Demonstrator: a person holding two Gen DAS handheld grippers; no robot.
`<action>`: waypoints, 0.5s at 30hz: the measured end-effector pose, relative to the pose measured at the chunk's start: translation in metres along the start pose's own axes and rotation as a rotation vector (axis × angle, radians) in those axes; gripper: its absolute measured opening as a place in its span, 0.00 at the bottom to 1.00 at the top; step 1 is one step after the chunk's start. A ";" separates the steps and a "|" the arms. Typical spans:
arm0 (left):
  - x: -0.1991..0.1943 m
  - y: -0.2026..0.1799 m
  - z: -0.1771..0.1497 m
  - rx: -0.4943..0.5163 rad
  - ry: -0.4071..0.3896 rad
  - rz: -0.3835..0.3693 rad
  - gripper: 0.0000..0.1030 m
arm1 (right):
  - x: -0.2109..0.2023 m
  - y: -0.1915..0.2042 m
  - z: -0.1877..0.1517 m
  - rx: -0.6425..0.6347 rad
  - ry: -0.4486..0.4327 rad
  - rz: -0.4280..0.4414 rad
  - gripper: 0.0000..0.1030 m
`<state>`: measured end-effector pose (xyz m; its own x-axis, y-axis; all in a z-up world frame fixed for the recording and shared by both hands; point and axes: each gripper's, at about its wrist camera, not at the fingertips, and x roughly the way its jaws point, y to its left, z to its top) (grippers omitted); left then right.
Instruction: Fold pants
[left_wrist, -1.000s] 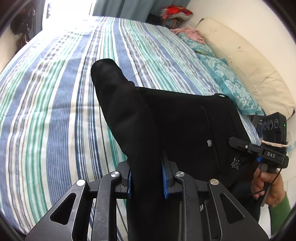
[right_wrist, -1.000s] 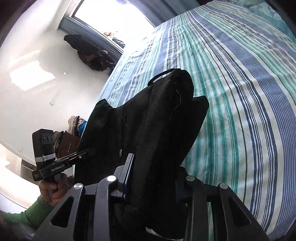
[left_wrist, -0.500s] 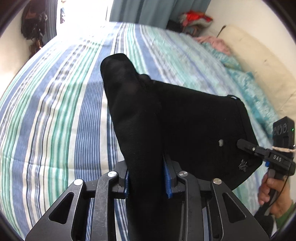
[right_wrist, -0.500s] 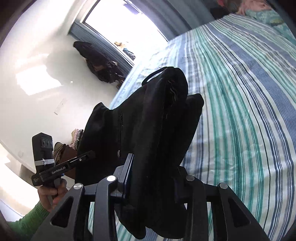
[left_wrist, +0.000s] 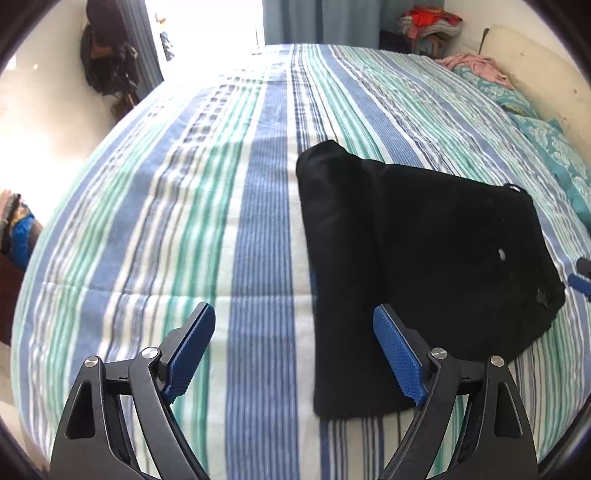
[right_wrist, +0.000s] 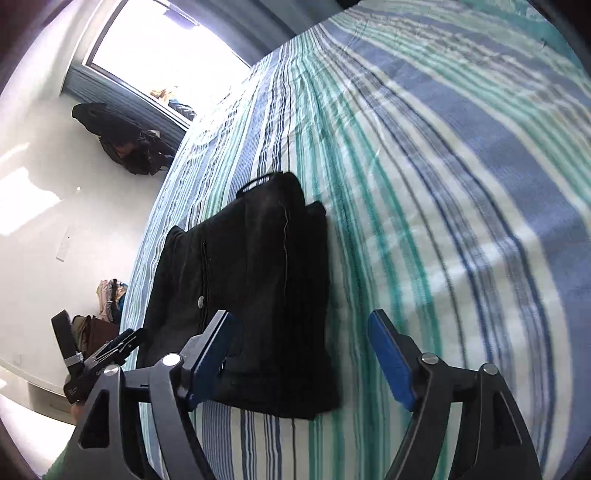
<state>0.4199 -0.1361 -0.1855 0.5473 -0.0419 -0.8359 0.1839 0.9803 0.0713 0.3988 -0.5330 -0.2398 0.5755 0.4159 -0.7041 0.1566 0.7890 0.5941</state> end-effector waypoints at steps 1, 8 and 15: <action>-0.013 0.002 -0.009 0.006 -0.008 0.008 0.89 | -0.016 0.003 -0.005 -0.017 -0.028 -0.036 0.91; -0.102 -0.013 -0.078 -0.008 -0.091 0.002 0.92 | -0.080 0.049 -0.085 -0.089 -0.095 -0.135 1.00; -0.157 -0.040 -0.105 0.019 -0.150 0.007 0.92 | -0.112 0.104 -0.181 -0.140 -0.161 -0.385 1.00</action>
<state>0.2405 -0.1488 -0.1146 0.6642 -0.0645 -0.7448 0.1941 0.9770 0.0885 0.2053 -0.4157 -0.1690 0.6158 0.0123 -0.7878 0.2807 0.9308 0.2340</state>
